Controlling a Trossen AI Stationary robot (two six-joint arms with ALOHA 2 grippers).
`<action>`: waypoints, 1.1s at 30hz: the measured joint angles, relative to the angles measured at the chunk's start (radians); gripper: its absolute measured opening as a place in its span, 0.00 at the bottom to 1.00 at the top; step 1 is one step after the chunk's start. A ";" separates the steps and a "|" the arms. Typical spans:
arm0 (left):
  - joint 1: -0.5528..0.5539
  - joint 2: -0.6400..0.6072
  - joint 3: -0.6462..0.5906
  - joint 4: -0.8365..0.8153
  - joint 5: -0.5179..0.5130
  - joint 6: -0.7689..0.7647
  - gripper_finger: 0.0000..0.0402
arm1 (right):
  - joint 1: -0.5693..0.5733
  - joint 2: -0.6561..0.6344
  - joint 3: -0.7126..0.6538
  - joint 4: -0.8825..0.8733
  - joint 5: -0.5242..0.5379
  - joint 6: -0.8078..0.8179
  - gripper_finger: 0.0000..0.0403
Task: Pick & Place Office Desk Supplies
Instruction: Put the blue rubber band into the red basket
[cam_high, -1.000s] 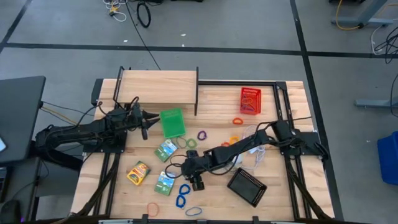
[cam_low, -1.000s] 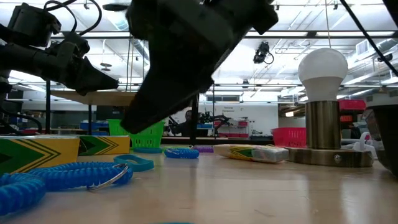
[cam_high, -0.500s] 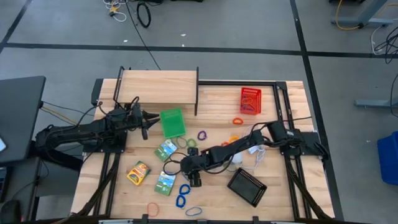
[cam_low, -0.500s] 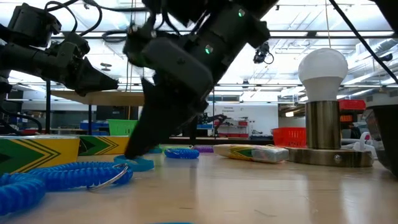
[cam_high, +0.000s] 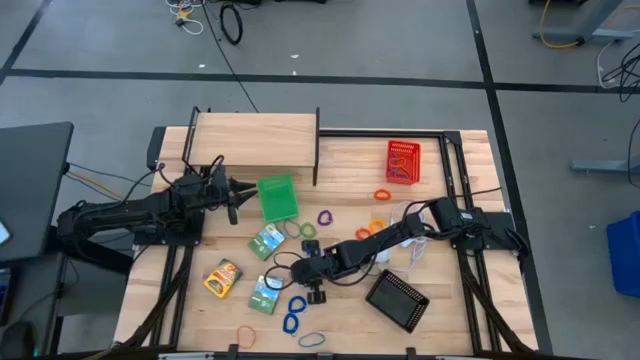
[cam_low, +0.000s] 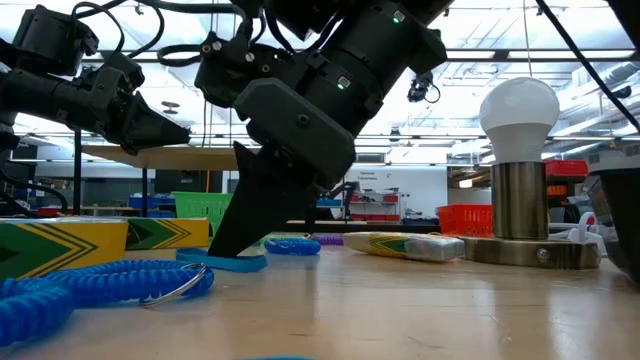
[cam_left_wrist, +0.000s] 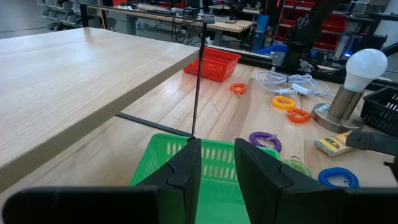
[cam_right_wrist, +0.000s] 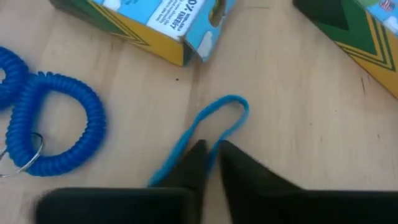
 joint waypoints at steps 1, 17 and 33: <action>0.000 0.000 0.000 0.000 0.000 0.000 0.26 | 0.003 0.000 0.000 0.001 0.003 -0.010 0.04; 0.000 0.000 0.000 -0.004 0.000 0.000 0.26 | 0.014 -0.108 -0.001 0.072 0.088 -0.105 0.00; 0.000 0.000 0.000 -0.028 0.000 0.000 0.26 | -0.050 -0.476 -0.361 0.616 -0.025 -0.357 0.00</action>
